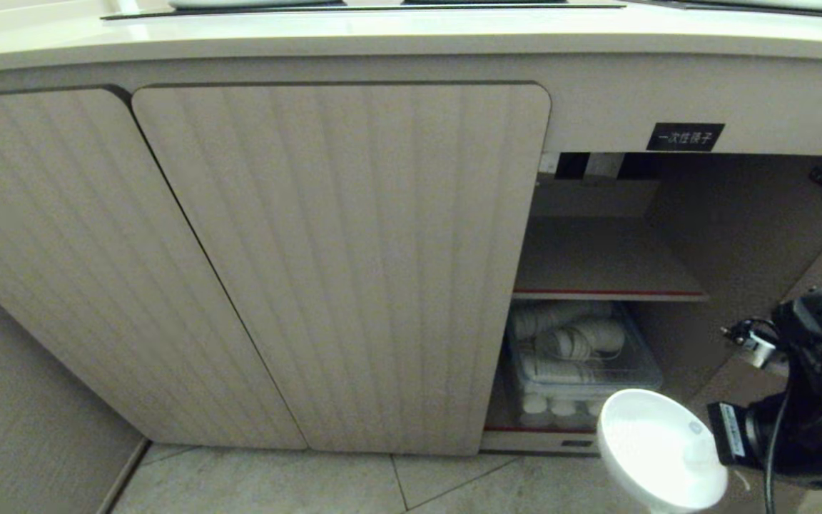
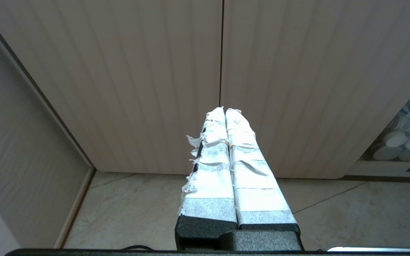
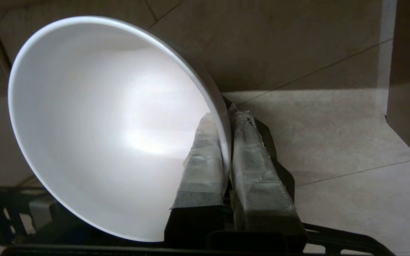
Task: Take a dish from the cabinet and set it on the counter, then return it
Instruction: Put it back into the cabinet
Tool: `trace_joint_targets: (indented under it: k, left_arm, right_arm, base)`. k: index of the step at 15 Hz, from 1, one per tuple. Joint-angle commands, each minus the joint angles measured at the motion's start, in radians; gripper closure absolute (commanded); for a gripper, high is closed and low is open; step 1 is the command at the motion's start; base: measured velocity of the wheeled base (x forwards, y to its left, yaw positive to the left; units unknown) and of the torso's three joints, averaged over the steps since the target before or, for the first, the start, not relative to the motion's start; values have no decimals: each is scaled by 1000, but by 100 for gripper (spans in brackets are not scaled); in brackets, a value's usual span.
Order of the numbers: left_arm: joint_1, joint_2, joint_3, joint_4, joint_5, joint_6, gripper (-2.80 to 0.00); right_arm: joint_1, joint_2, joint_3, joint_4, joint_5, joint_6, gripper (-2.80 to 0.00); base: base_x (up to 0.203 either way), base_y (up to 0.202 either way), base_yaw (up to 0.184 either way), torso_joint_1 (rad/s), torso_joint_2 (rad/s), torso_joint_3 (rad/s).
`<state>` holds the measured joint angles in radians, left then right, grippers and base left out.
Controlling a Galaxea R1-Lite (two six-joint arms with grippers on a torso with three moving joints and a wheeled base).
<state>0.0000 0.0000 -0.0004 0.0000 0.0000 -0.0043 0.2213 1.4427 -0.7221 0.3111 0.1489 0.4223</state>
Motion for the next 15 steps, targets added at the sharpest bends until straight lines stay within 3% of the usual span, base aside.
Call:
trace_joint_targets:
  k: [1, 6, 15]
  left_arm:
    - [0, 0, 0, 0, 0, 0, 0]
    - [0, 0, -1, 0, 0, 0, 0]
    - [0, 0, 0, 0, 0, 0, 0]
  right_arm:
    - [-43, 47, -38, 2, 1, 3, 0]
    - [-79, 95, -88, 1, -1, 6, 0]
    - [-89, 161, -213, 12, -57, 104, 0]
  base:
    - [0, 0, 0, 0, 0, 0]
    - [0, 0, 0, 0, 0, 0]
    - [0, 0, 0, 0, 0, 0]
